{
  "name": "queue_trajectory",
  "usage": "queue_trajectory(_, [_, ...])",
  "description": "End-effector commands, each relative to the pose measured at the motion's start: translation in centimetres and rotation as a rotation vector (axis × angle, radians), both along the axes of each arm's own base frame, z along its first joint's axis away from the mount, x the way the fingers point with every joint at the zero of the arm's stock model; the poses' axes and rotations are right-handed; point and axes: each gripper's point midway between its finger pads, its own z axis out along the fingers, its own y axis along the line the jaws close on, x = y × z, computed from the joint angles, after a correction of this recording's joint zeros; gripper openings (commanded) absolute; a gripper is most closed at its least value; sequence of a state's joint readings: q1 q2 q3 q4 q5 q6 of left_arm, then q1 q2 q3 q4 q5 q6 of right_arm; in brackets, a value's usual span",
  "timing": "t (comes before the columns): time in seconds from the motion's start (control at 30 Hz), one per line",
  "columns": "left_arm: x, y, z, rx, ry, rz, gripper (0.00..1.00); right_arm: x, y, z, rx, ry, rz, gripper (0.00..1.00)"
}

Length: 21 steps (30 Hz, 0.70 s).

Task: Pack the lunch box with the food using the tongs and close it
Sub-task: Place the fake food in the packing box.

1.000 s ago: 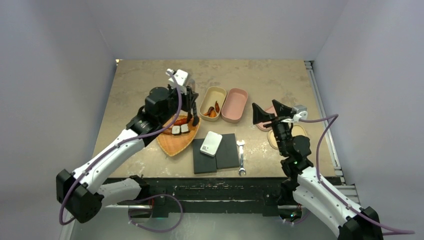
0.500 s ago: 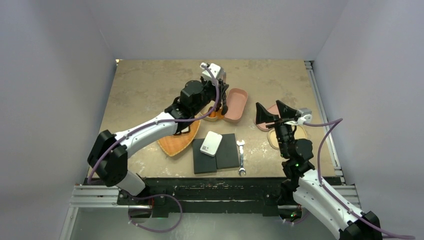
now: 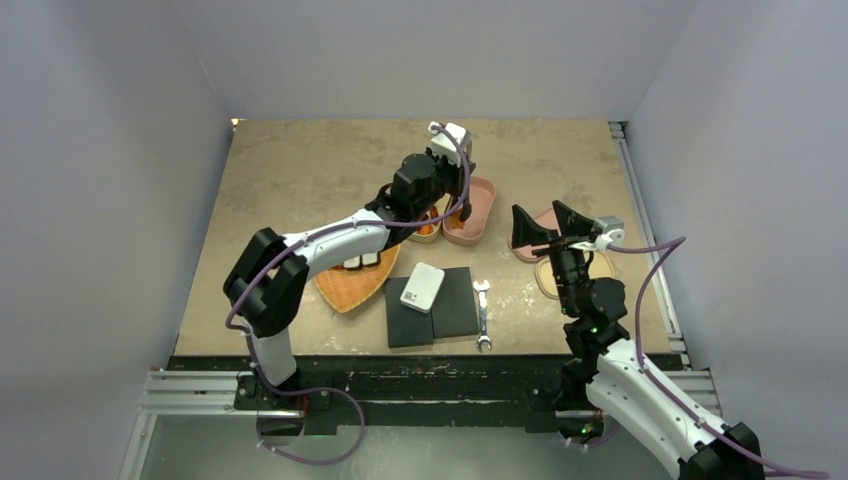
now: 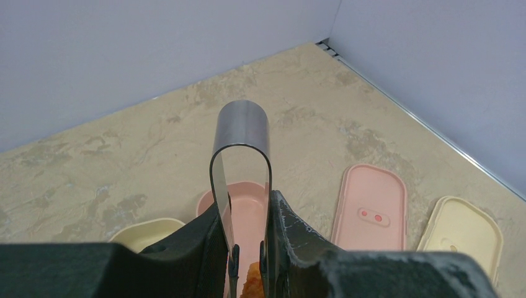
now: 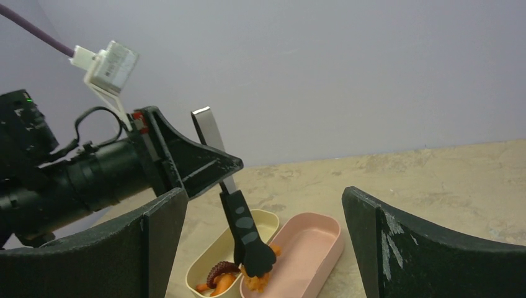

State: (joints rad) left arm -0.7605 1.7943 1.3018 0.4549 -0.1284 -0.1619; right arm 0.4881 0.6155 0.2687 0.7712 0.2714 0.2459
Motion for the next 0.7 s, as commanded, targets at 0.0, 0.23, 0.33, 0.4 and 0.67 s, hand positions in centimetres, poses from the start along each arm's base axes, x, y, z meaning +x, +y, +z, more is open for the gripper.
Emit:
queue_trajectory(0.0, [0.9,-1.1,3.2,-0.061,-0.074,-0.005,0.00,-0.1,-0.3,0.5,0.017,-0.019,-0.013,0.99])
queue_trajectory(0.23, [1.5,-1.4,1.7,-0.031,-0.062,0.002,0.03,-0.1,-0.2,0.5,0.016,-0.021,-0.006,0.99])
queue_trajectory(0.33, [1.6,-1.5,1.2,-0.027,-0.050,0.002,0.15,-0.1,-0.2,0.5,0.015,-0.020,-0.008,0.99])
queue_trajectory(0.4, [1.6,-1.6,1.0,-0.027,-0.046,0.000,0.19,-0.1,-0.2,0.4,0.014,-0.019,-0.009,0.99])
queue_trajectory(0.67, [1.6,-1.7,1.0,-0.027,-0.046,-0.003,0.27,-0.1,-0.3,0.4,0.014,-0.019,-0.011,0.99])
